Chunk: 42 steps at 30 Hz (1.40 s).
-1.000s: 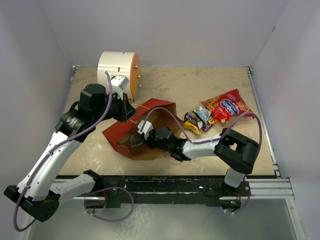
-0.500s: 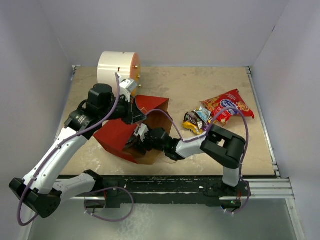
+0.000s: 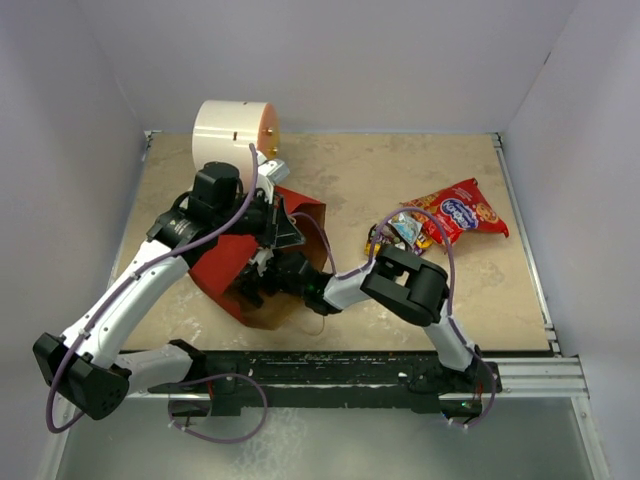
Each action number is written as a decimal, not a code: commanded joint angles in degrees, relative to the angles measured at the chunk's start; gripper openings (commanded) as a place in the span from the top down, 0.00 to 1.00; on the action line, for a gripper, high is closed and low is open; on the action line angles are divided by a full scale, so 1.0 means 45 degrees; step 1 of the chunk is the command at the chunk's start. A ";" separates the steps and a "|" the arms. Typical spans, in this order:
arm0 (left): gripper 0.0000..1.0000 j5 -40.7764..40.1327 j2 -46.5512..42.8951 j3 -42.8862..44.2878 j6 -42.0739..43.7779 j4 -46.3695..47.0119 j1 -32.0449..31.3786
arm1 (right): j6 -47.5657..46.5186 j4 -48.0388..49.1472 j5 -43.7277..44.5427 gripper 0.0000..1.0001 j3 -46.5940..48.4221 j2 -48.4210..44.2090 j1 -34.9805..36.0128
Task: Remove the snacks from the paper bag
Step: Take out the snack from the paper bag.
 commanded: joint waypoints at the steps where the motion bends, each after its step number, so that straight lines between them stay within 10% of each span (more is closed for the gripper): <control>1: 1.00 0.0604 -0.0113 0.0398 0.0361 0.0400 -0.0037 | 0.0506 0.0407 -0.0225 0.00 0.0812 0.0600 -0.0020; 6: 1.00 0.0812 -0.0482 0.0140 0.0434 0.0219 -0.0047 | 0.0940 -0.0814 0.0799 0.07 0.2043 0.1497 -0.0035; 17: 1.00 -0.0774 -0.1770 -0.0394 0.0693 -0.0839 -0.0040 | 0.0232 -0.1046 0.0997 0.69 0.1898 0.1166 -0.0375; 27: 1.00 -0.1811 -0.2086 -0.0570 0.0650 -0.1140 -0.0037 | -0.0548 -0.1230 0.1121 1.00 0.1533 0.0347 -0.0379; 42: 1.00 -0.5273 -0.1724 0.0591 -0.0115 -0.1584 -0.0026 | -0.1581 -0.1753 -0.0252 1.00 -0.1947 -0.3384 0.0055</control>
